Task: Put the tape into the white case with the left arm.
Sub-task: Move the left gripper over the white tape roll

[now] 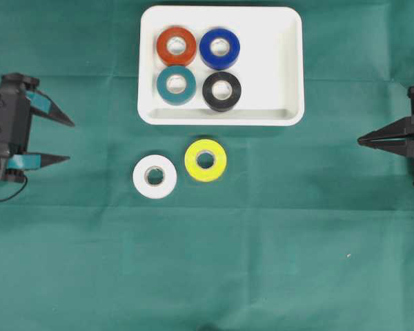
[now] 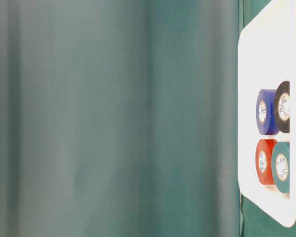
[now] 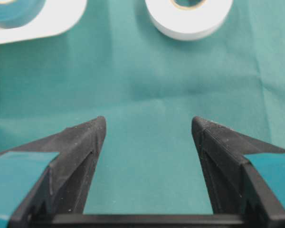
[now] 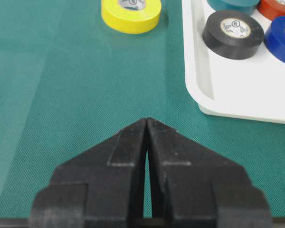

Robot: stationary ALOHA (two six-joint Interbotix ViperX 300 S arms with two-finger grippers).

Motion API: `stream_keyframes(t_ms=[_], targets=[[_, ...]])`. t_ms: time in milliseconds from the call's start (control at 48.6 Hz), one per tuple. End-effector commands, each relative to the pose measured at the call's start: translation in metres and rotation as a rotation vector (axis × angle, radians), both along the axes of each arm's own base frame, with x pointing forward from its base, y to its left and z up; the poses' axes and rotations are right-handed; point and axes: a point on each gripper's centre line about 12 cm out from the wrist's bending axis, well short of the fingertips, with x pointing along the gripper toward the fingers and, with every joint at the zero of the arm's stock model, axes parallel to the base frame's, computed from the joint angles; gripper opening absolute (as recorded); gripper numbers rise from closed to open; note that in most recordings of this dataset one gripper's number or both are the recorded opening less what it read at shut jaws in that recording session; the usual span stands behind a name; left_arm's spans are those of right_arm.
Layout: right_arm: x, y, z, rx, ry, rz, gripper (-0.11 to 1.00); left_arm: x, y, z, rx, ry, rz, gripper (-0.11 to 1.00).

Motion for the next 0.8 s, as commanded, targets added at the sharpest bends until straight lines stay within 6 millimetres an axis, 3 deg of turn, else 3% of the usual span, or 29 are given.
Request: stream_keyframes(t_ms=[0,576,781], targets=[[0.002,0.0,0.004,0.003,-0.014,-0.002,-0.09,0.01,-0.005,0.006,-0.004,-0.014,-0.02,0.73],[0.003,0.0,0.005,0.003,-0.017,-0.002,-0.09,0.026,-0.017,-0.001,-0.002,0.034,-0.078,0.73],[0.003,0.0,0.005,0.003,-0.017,0.0,-0.09,0.044,-0.031,-0.005,-0.001,0.034,-0.129,0.72]])
